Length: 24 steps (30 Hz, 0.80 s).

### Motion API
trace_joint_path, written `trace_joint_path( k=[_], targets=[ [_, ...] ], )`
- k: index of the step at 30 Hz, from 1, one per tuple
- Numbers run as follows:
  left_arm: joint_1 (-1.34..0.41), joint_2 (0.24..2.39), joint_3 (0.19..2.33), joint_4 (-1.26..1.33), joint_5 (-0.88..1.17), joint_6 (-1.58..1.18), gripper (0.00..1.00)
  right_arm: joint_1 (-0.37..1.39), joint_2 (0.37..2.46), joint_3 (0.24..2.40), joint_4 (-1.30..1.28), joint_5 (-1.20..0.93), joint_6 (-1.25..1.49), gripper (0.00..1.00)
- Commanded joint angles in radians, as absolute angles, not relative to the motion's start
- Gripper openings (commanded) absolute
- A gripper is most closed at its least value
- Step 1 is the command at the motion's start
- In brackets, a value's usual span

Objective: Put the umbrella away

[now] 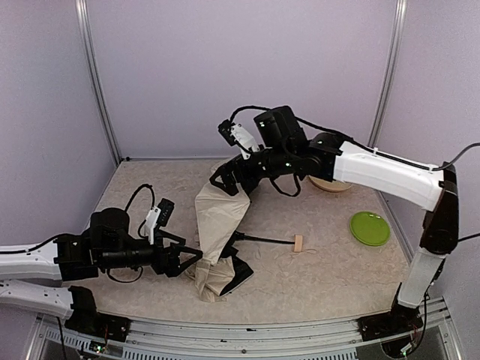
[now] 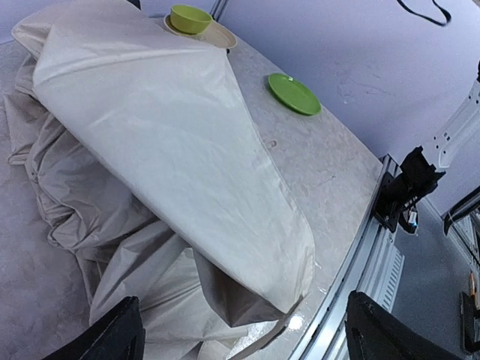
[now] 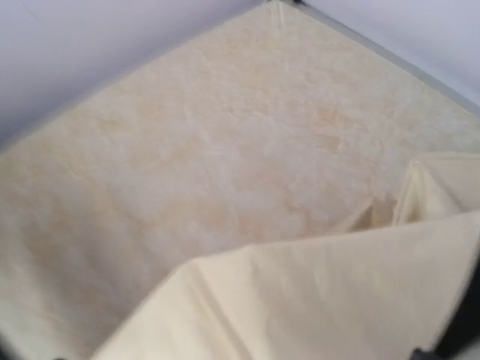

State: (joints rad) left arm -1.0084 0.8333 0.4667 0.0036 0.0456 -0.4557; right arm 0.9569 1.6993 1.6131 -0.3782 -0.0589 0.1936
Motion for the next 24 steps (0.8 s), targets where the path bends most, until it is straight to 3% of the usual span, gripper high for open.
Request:
trace_joint_path(
  k=[1,7,13,24],
  targets=[
    [-1.047,0.87,0.473,-0.026,0.055,-0.431,0.9,0.94,1.948,1.865,-0.634,-0.08,-0.043,1.0],
    [-1.047,0.986,0.394,0.088,0.058,-0.449,0.78,0.912,2.198,2.056,-0.81,-0.122,-0.211,1.0],
    [-1.045,1.116,0.33,0.256,0.114,-0.46,0.65,0.913,2.321,2.076,-0.845,-0.165,-0.249,1.0],
    [-1.011,1.079,0.329,0.147,0.084,-0.446,0.66,0.983,2.435,2.072,-0.906,-0.236,-0.259,1.0]
  ],
)
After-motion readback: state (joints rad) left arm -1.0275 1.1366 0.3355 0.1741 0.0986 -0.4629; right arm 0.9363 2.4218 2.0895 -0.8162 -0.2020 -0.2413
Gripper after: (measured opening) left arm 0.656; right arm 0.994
